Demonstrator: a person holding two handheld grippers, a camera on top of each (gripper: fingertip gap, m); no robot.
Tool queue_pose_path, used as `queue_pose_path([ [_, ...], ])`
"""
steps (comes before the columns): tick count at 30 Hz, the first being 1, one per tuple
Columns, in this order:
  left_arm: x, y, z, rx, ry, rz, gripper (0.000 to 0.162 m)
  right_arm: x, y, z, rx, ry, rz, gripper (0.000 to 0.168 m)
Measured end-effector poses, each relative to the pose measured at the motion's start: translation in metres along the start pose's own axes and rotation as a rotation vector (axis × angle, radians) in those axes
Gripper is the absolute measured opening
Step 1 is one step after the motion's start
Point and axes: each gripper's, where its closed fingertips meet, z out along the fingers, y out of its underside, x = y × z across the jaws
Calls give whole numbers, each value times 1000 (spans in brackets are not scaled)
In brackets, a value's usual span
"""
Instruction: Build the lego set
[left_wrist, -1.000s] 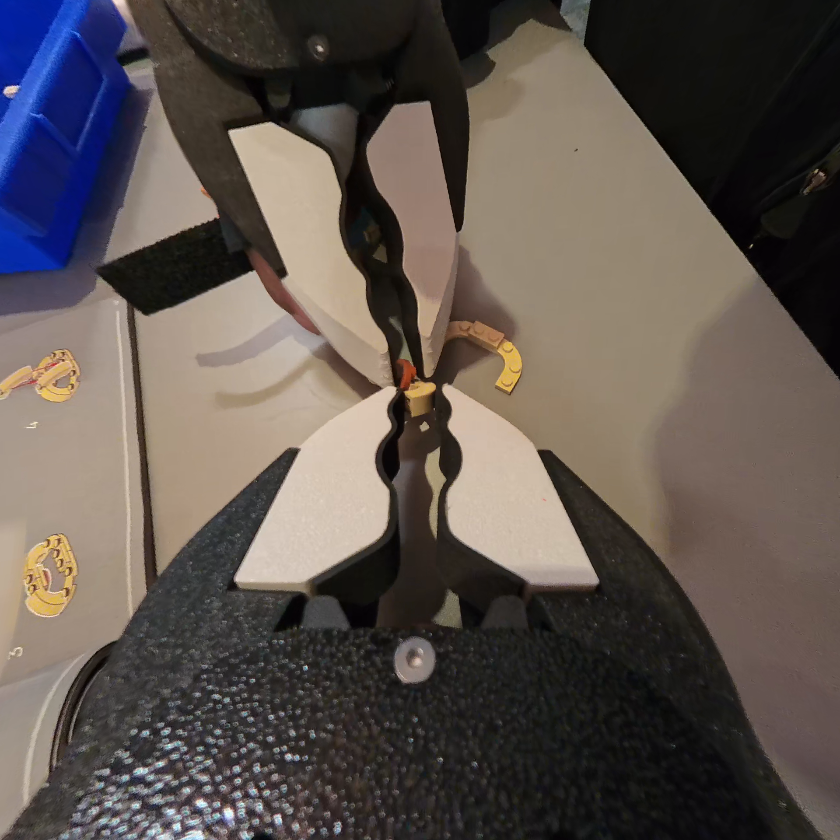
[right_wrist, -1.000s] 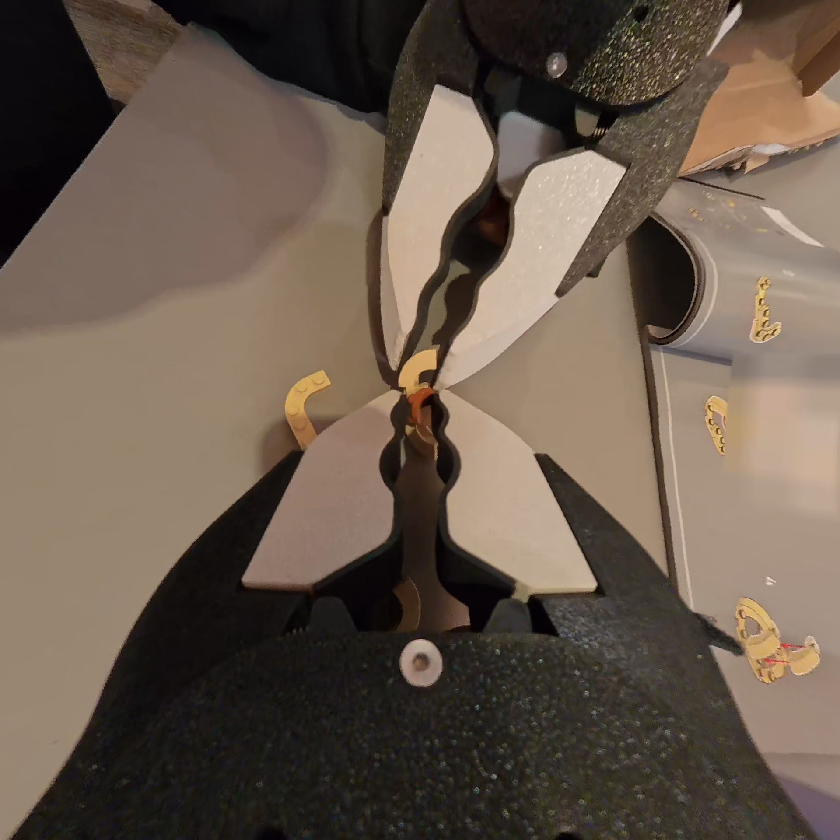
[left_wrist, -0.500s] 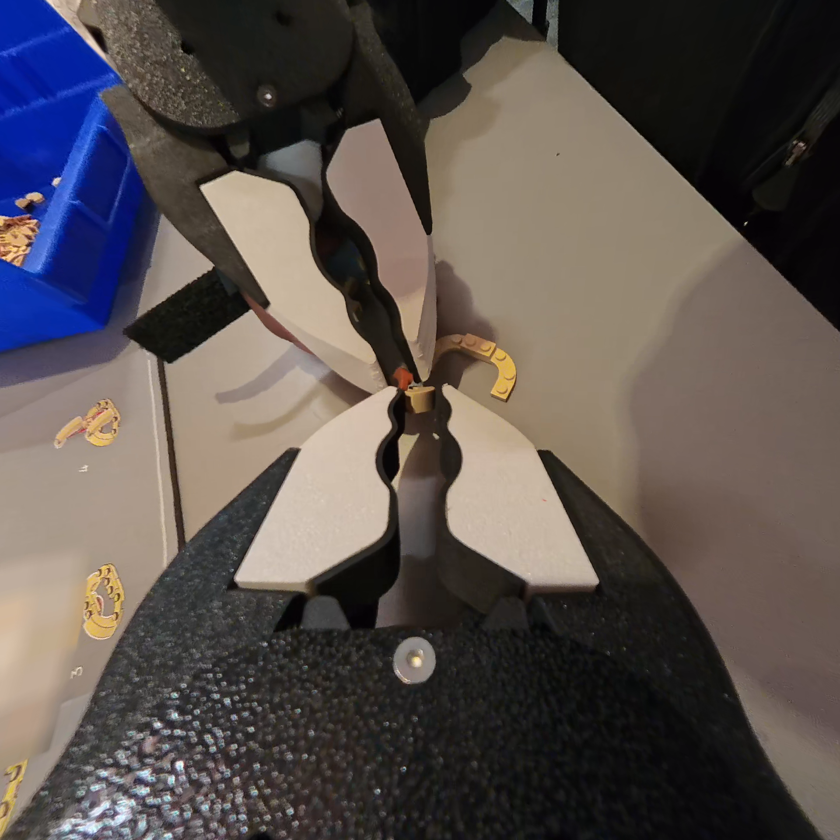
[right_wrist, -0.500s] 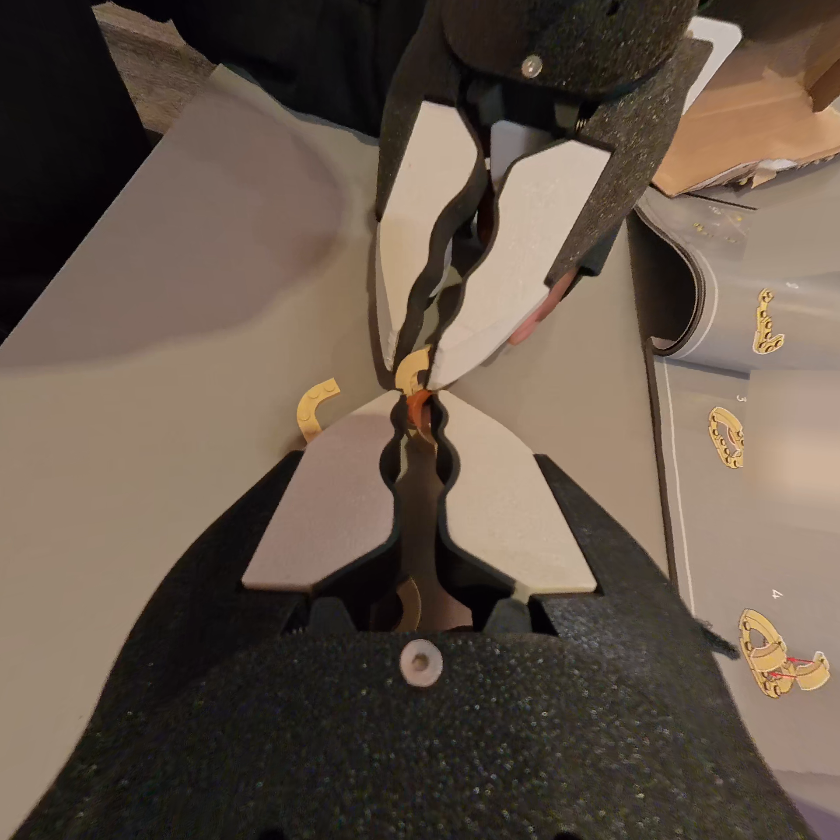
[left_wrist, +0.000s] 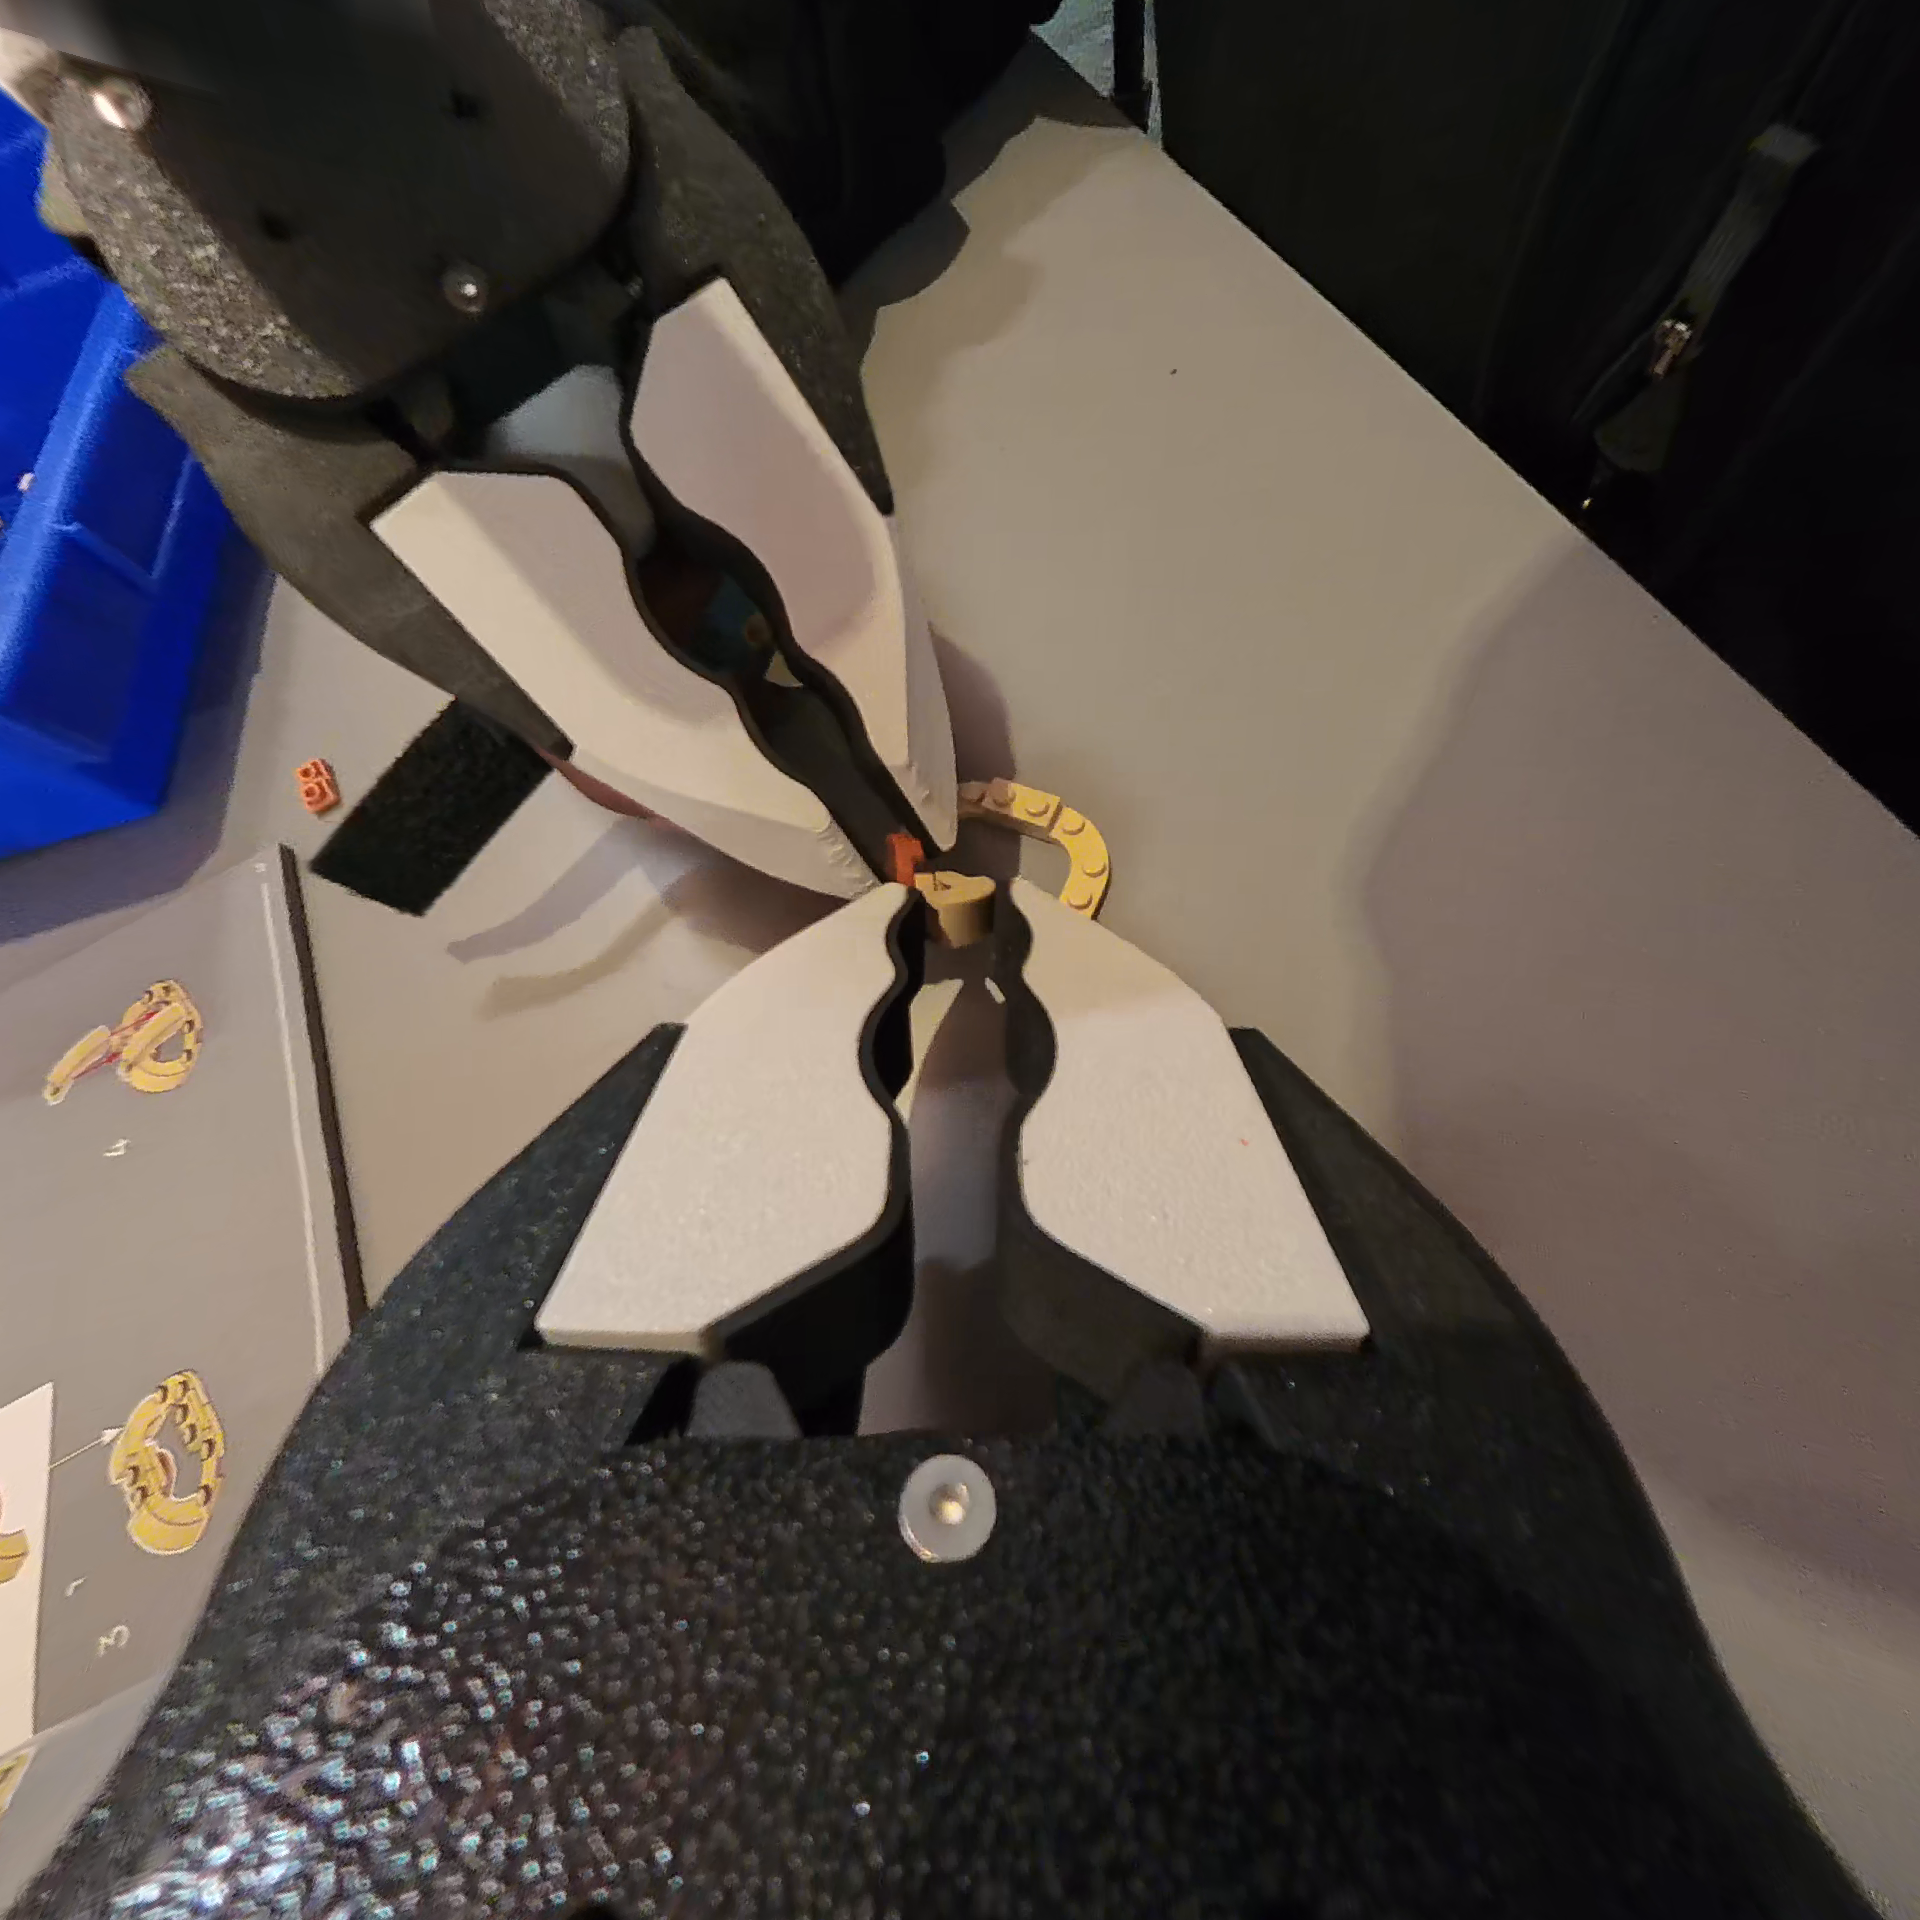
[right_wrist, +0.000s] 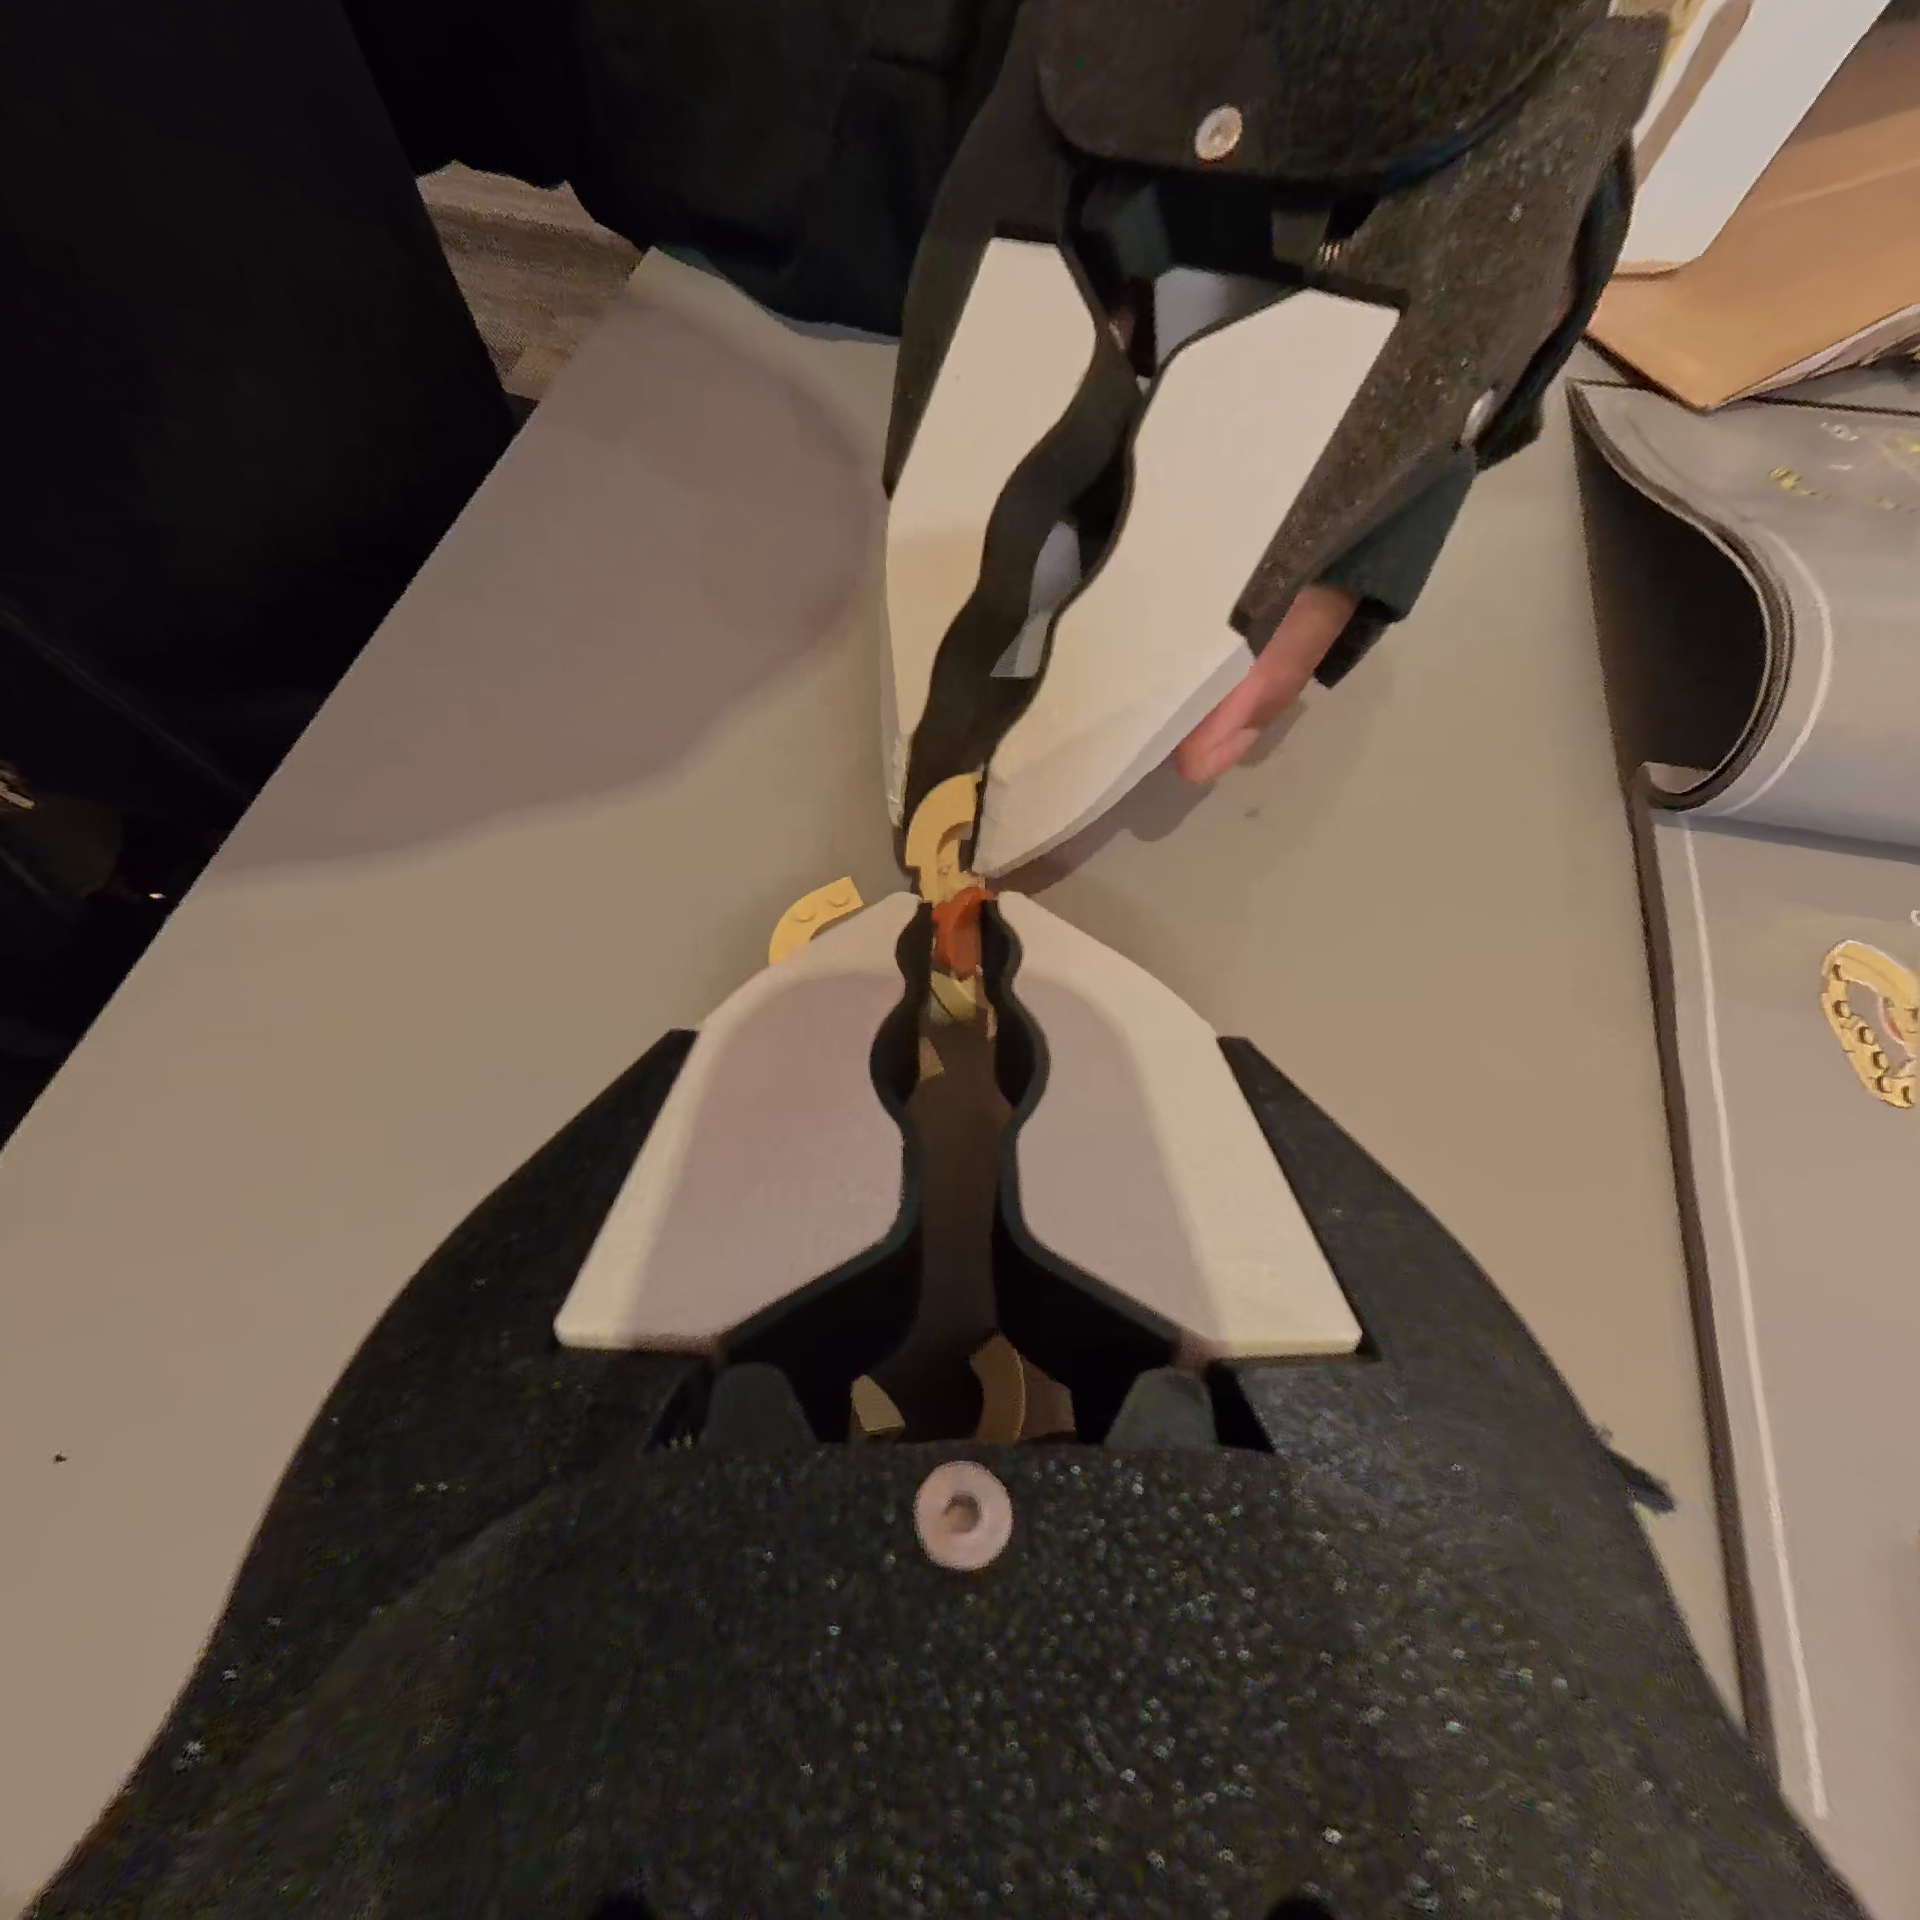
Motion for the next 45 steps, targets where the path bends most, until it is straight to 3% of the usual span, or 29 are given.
queue_pose_path([
  [19,-2,0,0,-33,-17,23,13,0,0,2,-51,20,-6,8],
  [45,-28,-3,-13,41,-152,-30,14,22,-8,-9,68,49,255,12],
])
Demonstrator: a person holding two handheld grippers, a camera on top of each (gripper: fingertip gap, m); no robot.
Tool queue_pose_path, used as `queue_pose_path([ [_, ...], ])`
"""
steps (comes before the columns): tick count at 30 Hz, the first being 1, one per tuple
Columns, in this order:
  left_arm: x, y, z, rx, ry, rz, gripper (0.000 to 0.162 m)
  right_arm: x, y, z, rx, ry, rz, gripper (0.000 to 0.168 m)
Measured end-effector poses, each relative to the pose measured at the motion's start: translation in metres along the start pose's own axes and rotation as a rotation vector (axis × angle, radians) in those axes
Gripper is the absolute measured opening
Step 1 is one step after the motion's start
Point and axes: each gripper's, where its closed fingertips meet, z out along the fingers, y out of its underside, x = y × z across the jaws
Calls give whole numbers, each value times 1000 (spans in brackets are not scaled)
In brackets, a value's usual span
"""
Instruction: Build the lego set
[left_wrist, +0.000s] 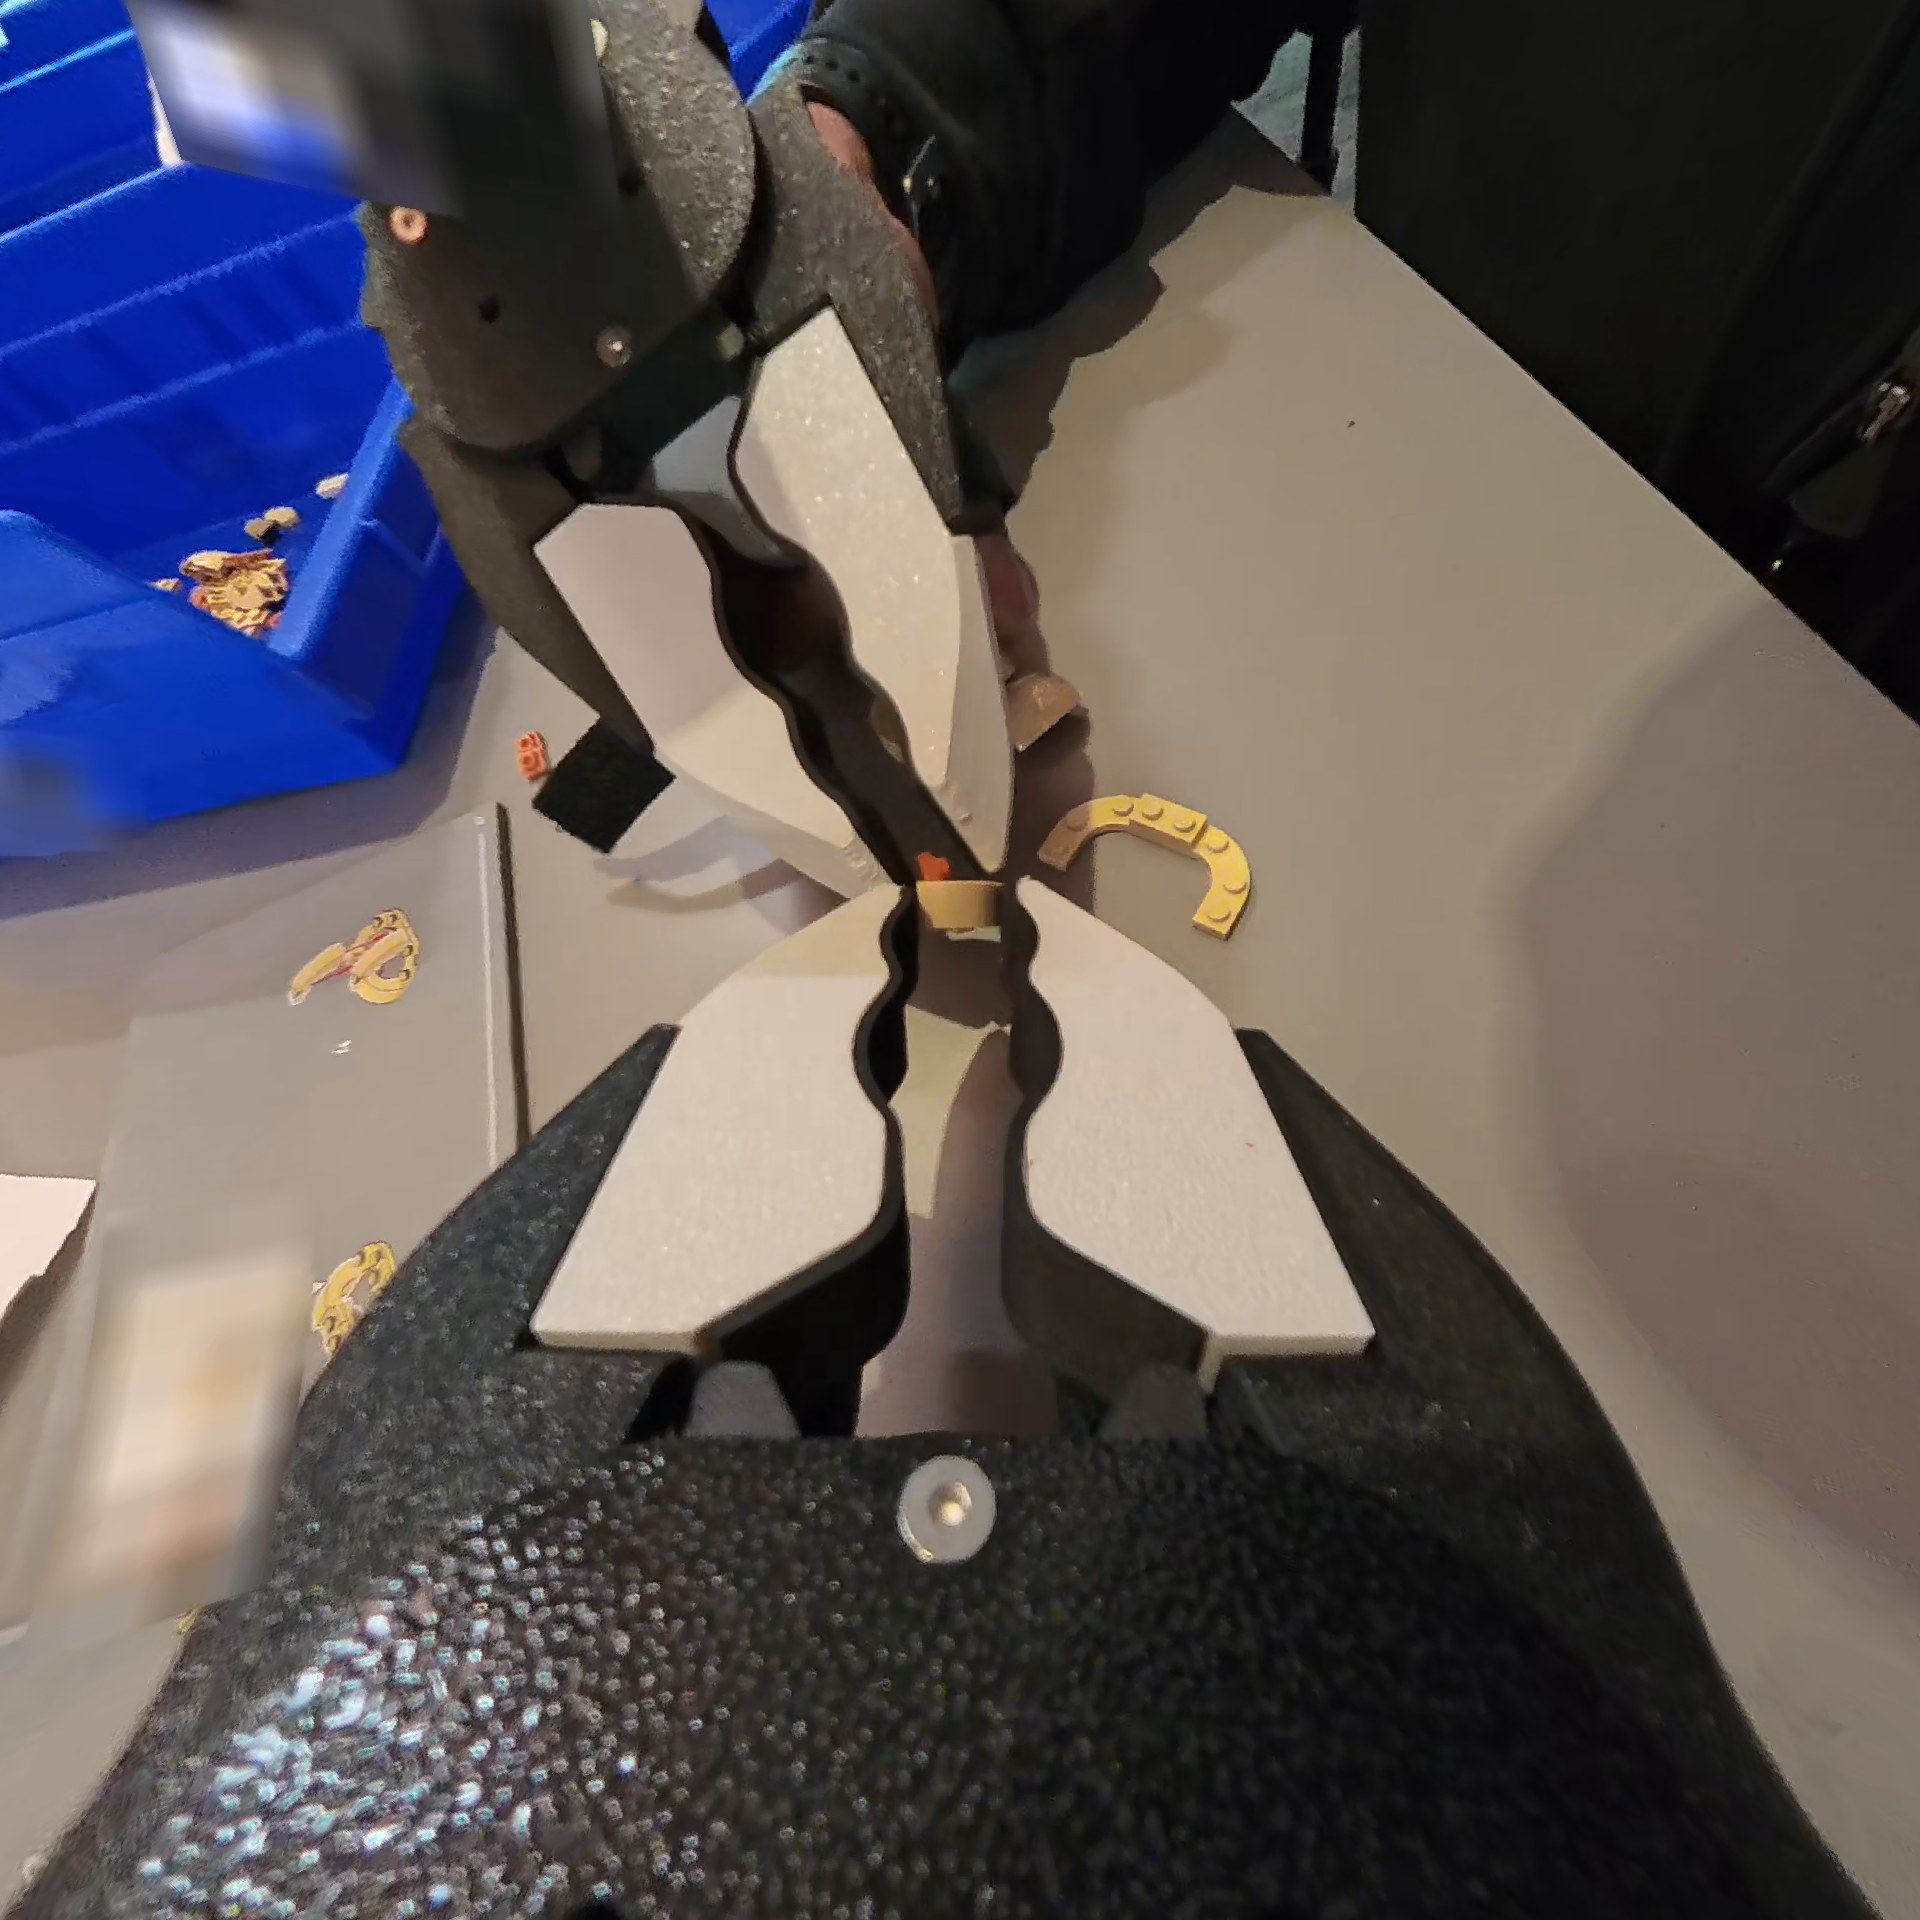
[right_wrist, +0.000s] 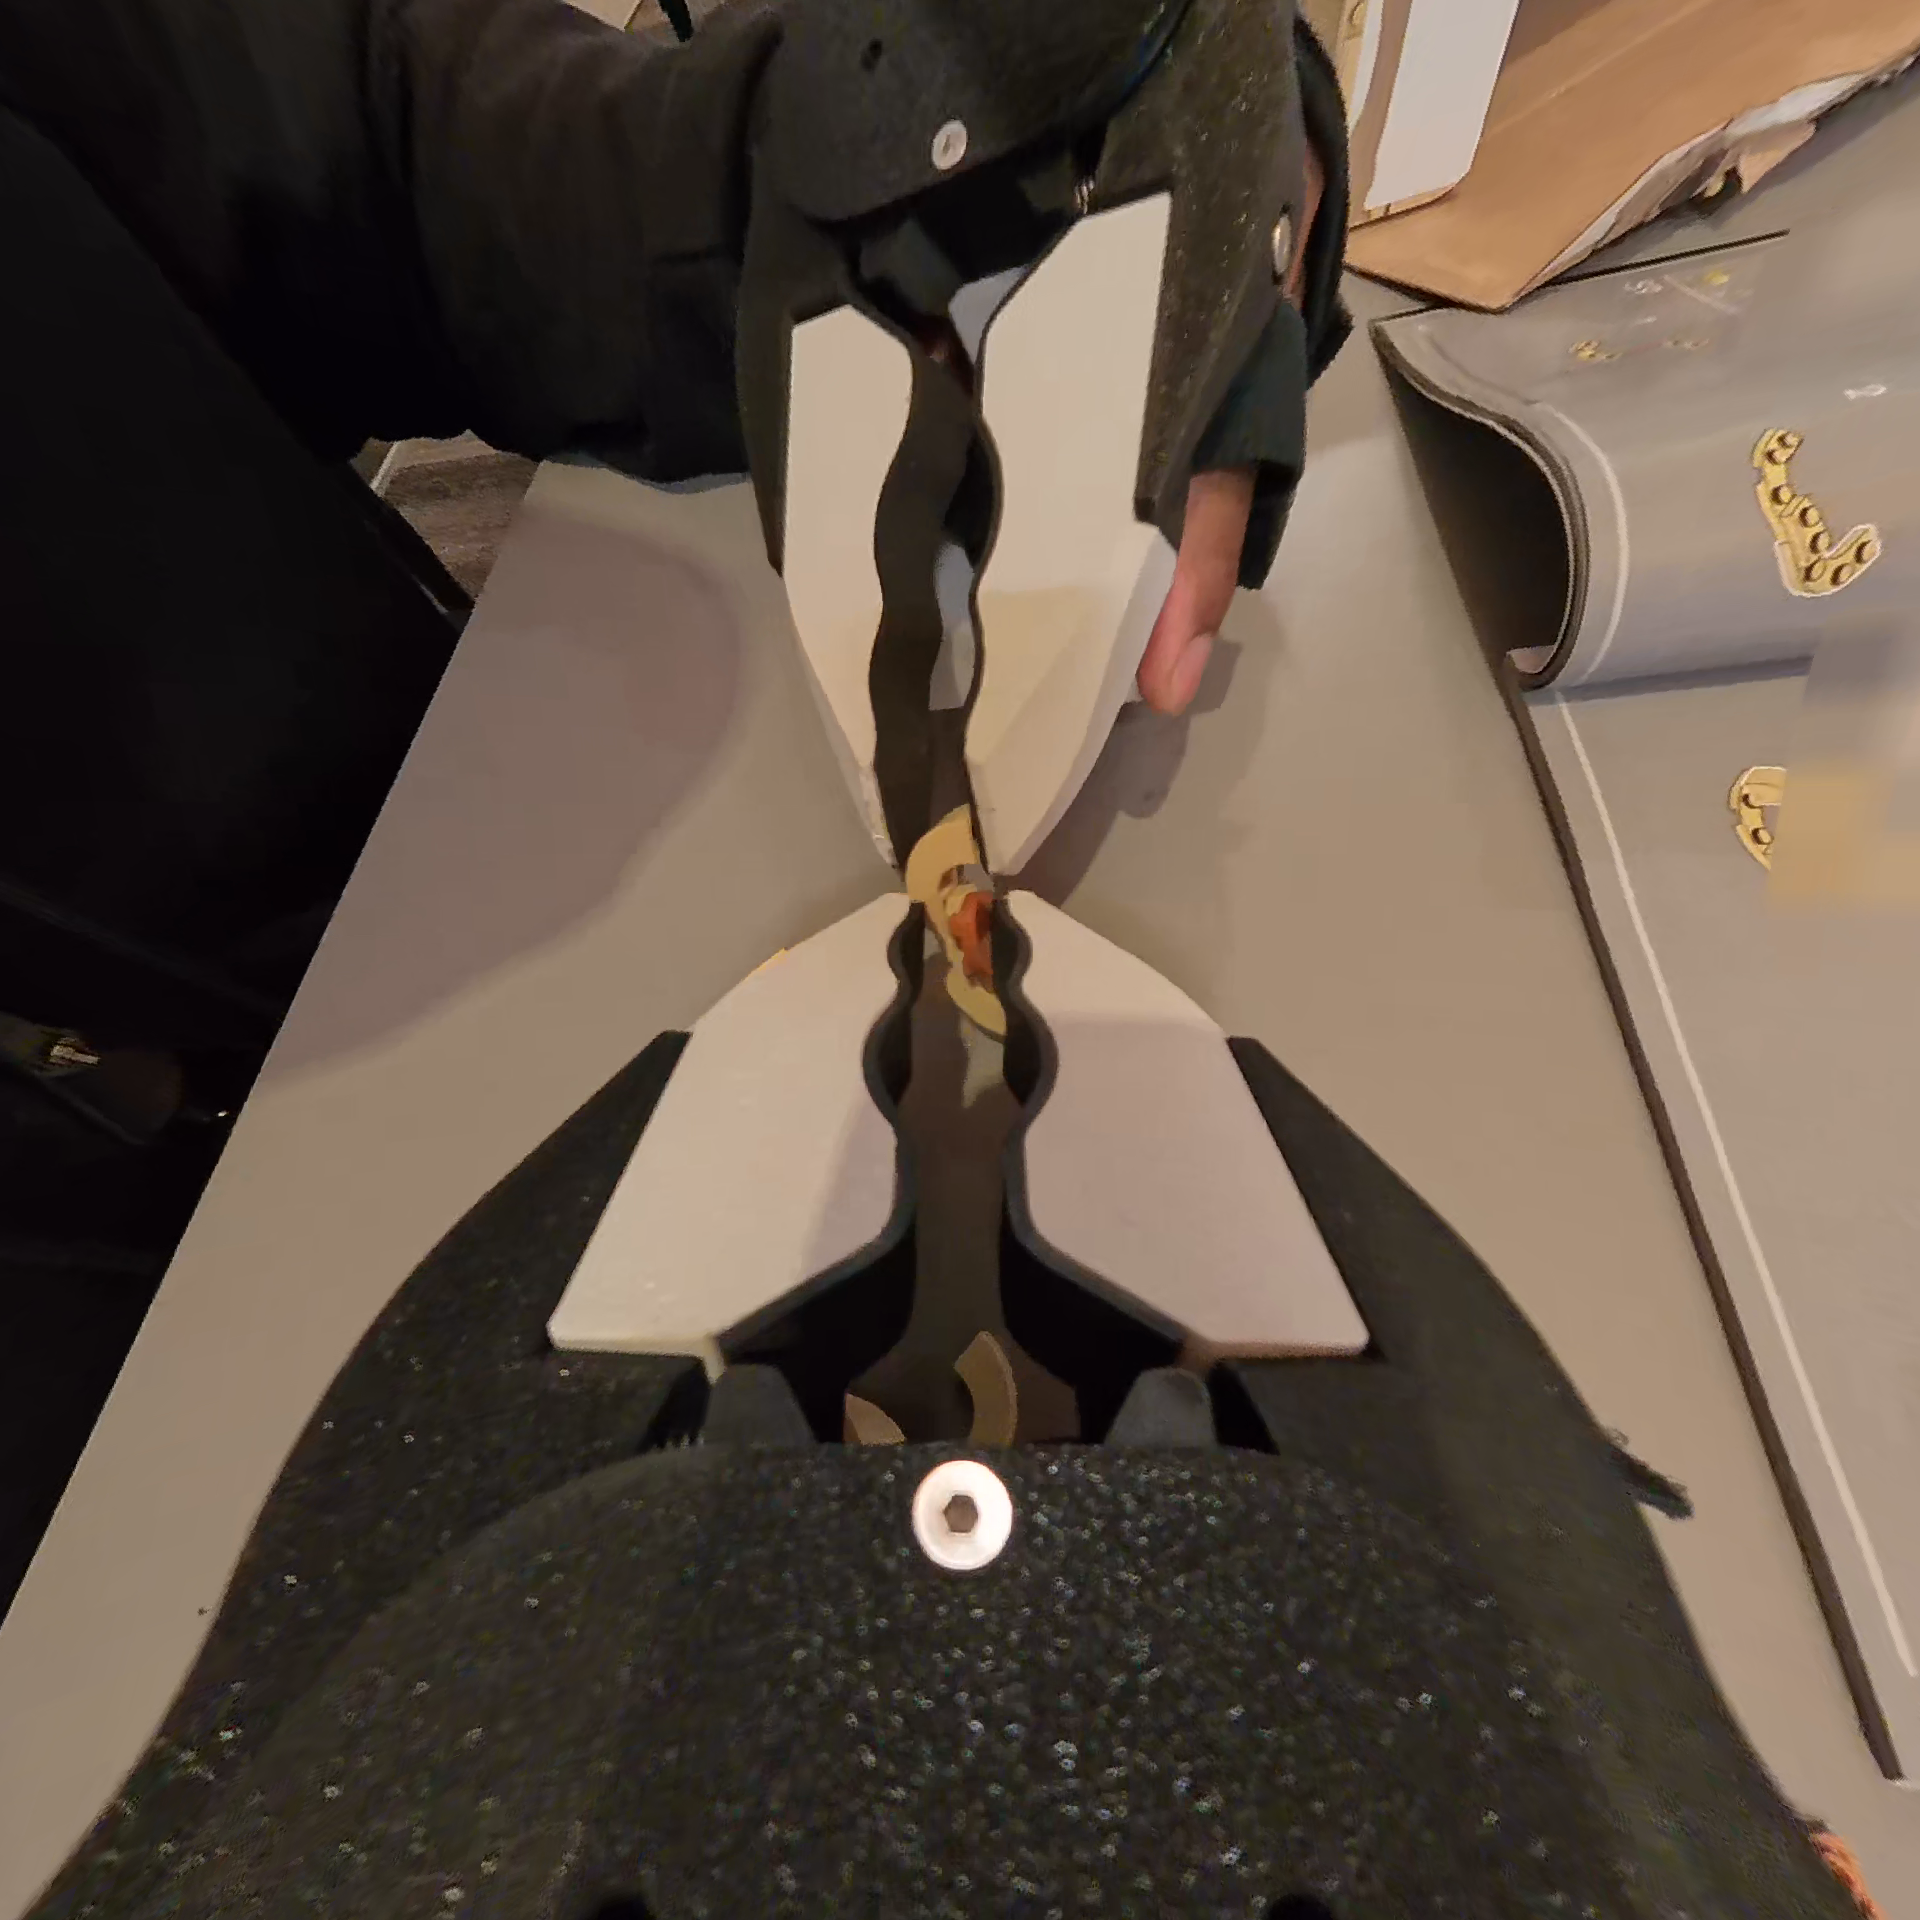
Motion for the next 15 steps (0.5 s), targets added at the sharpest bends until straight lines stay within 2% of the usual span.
queue_pose_path([
  [15,-5,-1,-3,24,-20,-17,14,6,-3,0,-16,127,-105,9],
])
